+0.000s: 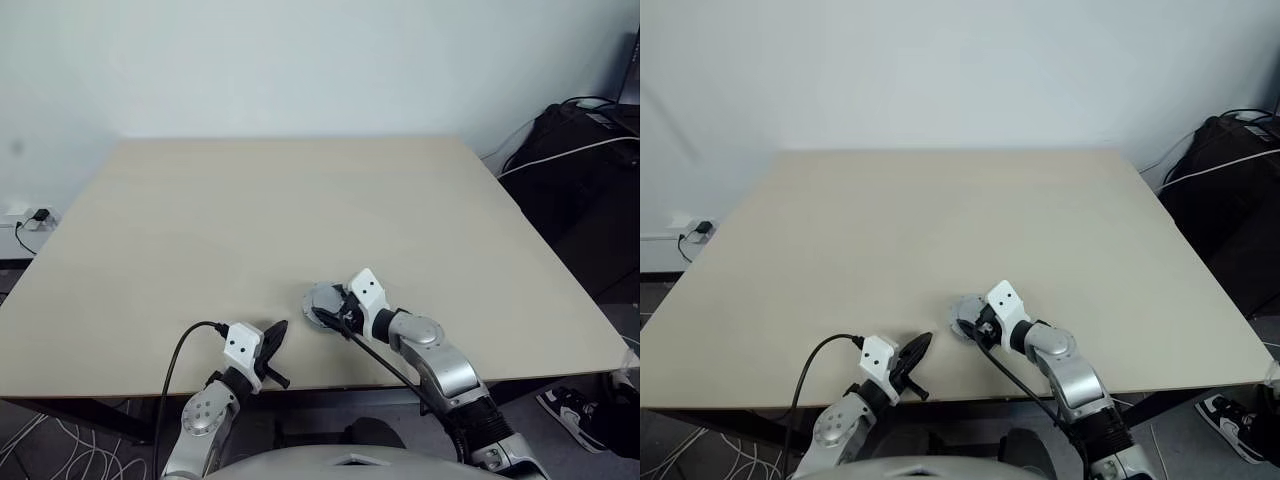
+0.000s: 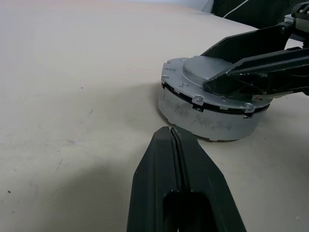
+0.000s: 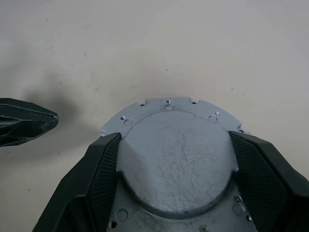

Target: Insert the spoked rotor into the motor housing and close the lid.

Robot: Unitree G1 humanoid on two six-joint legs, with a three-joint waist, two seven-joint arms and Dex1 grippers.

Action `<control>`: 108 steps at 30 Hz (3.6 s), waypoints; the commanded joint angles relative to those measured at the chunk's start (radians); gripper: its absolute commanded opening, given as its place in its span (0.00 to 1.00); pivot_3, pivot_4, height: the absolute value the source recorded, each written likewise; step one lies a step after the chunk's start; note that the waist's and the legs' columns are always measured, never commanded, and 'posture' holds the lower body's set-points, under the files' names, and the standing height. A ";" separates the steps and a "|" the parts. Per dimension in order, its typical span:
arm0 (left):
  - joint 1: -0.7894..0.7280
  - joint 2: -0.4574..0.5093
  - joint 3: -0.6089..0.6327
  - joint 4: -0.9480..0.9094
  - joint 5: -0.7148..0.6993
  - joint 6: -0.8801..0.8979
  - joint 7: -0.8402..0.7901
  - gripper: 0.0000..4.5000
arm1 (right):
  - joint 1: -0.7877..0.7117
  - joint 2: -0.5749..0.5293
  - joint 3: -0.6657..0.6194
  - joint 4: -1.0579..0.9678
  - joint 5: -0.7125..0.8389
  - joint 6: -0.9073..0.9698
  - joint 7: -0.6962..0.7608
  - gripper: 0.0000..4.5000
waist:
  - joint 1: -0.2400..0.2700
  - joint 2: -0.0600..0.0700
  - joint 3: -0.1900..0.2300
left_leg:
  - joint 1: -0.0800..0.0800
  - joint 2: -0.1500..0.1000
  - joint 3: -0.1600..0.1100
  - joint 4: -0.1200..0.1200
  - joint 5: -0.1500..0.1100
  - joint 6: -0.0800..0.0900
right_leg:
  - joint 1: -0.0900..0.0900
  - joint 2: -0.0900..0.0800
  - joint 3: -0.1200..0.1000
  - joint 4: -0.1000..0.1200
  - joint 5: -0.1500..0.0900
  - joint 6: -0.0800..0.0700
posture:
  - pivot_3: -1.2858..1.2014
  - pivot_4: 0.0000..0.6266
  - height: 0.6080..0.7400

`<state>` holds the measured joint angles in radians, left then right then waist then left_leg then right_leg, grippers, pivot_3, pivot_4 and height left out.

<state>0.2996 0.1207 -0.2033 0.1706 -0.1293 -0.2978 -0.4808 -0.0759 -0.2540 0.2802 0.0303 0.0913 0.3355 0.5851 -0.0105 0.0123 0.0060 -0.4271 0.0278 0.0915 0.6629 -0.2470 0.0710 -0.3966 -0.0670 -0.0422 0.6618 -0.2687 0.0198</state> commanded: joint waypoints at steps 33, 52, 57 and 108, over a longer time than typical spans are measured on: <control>0.000 -0.001 -0.003 -0.106 0.000 0.046 0.013 0.00 | -0.004 -0.030 0.023 -0.005 -0.049 0.047 -0.029 0.71 | 0.001 0.001 -0.001 | 0.000 0.000 0.000 0.000 0.000 0.000 | 0.000 -0.001 0.000 0.000 0.000 0.000 | 0.52 0.00 1.00; -0.227 0.099 0.014 -0.119 -0.007 0.224 -0.054 0.00 | -0.016 -0.050 0.054 -0.013 -0.054 0.109 -0.009 0.71 | 0.001 0.001 -0.003 | 0.000 0.000 0.000 0.000 0.000 0.000 | 0.001 0.000 -0.001 0.000 0.000 0.000 | 0.52 0.00 1.00; -0.337 0.120 0.019 -0.050 -0.021 0.307 -0.103 0.00 | -0.018 -0.041 0.055 -0.018 -0.053 0.110 -0.012 0.71 | 0.001 0.000 -0.003 | 0.001 0.000 0.000 0.001 0.000 0.000 | 0.002 0.001 -0.001 0.000 0.000 0.000 | 0.52 0.00 1.00; -0.609 0.110 -0.137 0.003 0.007 0.857 -0.286 0.00 | 0.017 -0.017 0.051 -0.100 -0.032 0.098 -0.034 0.79 | 0.003 -0.003 -0.003 | 0.004 0.000 0.001 0.002 0.001 0.000 | 0.005 0.002 0.001 0.000 0.000 0.001 | 0.52 0.00 1.00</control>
<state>-0.3155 0.2422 -0.3065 0.1943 -0.1208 0.5543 -0.7568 -0.0671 -0.2717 0.3244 -0.0440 0.0503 0.4234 0.5382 -0.0079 0.0094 0.0030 -0.4229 0.0275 0.0921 0.6646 -0.2460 0.0714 -0.3913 -0.0649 -0.0414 0.6616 -0.2685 0.0208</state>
